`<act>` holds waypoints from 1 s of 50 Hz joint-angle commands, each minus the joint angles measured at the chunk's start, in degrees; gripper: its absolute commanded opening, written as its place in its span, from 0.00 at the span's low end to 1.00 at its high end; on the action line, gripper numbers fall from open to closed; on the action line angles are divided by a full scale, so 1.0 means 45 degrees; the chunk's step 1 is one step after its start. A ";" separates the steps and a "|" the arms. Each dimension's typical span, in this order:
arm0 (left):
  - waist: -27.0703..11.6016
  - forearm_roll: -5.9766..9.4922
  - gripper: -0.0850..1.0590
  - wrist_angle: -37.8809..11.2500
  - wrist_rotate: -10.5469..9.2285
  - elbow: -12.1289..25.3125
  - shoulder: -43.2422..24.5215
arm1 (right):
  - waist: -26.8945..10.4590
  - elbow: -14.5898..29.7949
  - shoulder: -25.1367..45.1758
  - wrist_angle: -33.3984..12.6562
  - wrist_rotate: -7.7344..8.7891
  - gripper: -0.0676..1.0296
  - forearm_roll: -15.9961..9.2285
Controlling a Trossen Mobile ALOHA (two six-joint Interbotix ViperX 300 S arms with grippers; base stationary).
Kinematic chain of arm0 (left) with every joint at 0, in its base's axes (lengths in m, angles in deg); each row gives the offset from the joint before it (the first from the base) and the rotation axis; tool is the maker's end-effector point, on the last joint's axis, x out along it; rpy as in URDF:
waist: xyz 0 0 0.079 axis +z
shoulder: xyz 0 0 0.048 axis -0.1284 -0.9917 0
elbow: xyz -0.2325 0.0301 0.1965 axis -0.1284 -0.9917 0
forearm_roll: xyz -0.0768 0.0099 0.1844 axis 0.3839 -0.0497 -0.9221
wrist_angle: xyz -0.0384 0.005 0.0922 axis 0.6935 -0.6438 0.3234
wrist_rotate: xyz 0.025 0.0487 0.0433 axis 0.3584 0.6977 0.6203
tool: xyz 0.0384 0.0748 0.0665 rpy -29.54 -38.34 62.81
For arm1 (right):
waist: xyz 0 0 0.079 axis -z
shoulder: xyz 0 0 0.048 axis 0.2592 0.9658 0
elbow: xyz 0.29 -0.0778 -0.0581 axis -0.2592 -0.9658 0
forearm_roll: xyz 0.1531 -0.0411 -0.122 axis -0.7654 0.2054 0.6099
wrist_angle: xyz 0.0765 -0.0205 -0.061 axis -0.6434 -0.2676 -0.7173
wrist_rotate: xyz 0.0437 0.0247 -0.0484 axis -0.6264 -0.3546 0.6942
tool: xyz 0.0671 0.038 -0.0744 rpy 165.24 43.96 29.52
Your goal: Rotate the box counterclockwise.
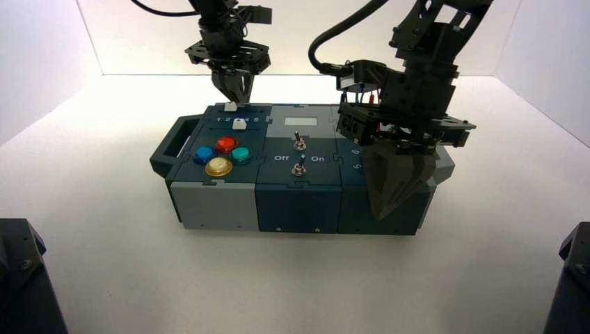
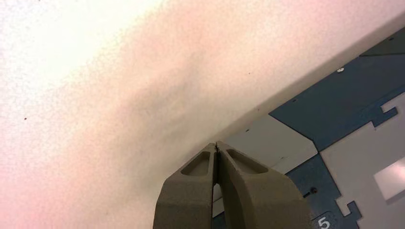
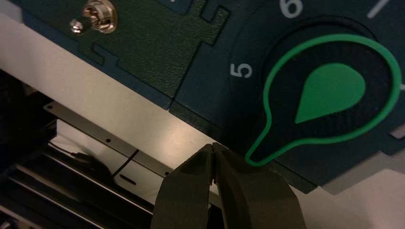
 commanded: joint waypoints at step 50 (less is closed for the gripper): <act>0.0039 -0.0020 0.05 -0.0547 0.1055 -0.1309 0.1152 | 0.1387 0.1074 0.0762 0.0332 -0.0566 0.04 0.1895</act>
